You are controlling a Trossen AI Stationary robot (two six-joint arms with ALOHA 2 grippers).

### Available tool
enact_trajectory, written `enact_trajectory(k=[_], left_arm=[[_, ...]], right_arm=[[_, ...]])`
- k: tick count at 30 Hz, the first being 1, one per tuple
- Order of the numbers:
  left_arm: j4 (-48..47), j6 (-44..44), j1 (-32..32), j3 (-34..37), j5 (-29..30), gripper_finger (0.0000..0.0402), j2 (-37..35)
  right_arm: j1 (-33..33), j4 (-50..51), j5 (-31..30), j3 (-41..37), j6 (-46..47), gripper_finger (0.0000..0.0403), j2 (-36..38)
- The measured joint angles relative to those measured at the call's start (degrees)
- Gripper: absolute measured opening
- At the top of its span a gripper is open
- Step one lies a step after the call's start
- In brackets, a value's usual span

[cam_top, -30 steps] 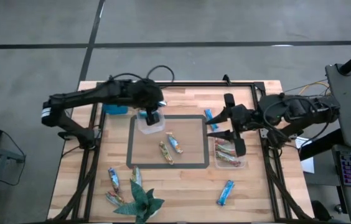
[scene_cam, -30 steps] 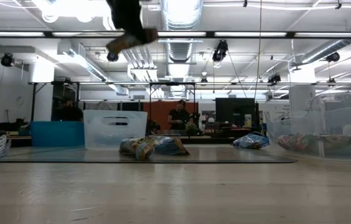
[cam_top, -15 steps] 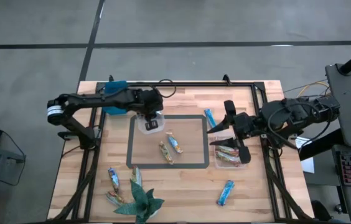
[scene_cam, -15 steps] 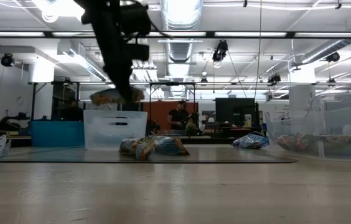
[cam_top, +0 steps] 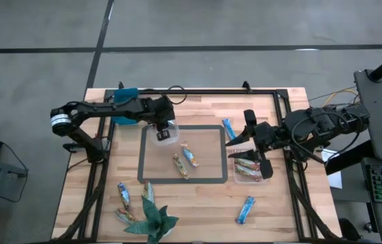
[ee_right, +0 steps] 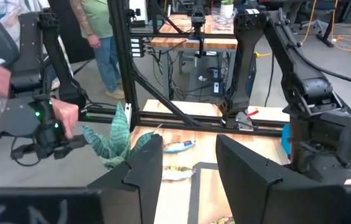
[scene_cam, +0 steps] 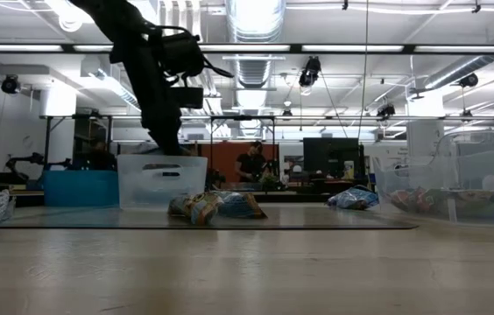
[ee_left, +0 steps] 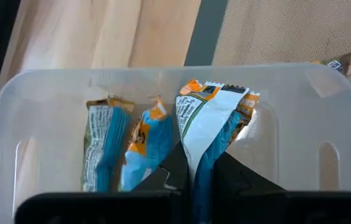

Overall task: Pick and place Granola Bars by type
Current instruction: Put the yellow granola bar into the left transparent bin

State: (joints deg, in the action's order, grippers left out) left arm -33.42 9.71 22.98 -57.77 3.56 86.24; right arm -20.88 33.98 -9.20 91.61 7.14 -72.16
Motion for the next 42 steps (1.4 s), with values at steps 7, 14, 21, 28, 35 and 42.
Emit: enact_trajectory(k=[7, 14, 21, 28, 35, 42], left_arm=[[2.07, 2.97, 1.71, -0.06, -2.98, 0.0012, 2.82], [2.78, 4.4, 1.66, -0.06, -4.53, 0.0012, 8.08], [4.12, 5.16, 1.76, -0.23, -5.26, 0.0012, 11.4], [3.99, 4.46, 1.86, -0.25, -5.06, 0.0045, 11.76], [3.61, 5.46, 2.04, -0.05, -1.65, 0.0075, 9.86], [1.32, 6.52, 2.24, -1.35, 0.09, 0.0113, 7.36]], right_arm=[[0.0, -0.02, -2.15, 0.0, 0.64, 0.0141, 0.0], [0.0, 0.09, -3.86, -0.02, 0.76, 0.0139, -0.02], [0.0, 0.11, -4.47, -0.02, 1.06, 0.0141, -0.04], [0.0, 0.22, -4.47, -0.02, 0.96, 0.0139, -0.04], [0.02, 0.59, -4.45, -0.02, 0.41, 0.0137, -0.04], [0.02, 1.21, -4.45, -0.02, 0.17, 0.0132, -0.04]])
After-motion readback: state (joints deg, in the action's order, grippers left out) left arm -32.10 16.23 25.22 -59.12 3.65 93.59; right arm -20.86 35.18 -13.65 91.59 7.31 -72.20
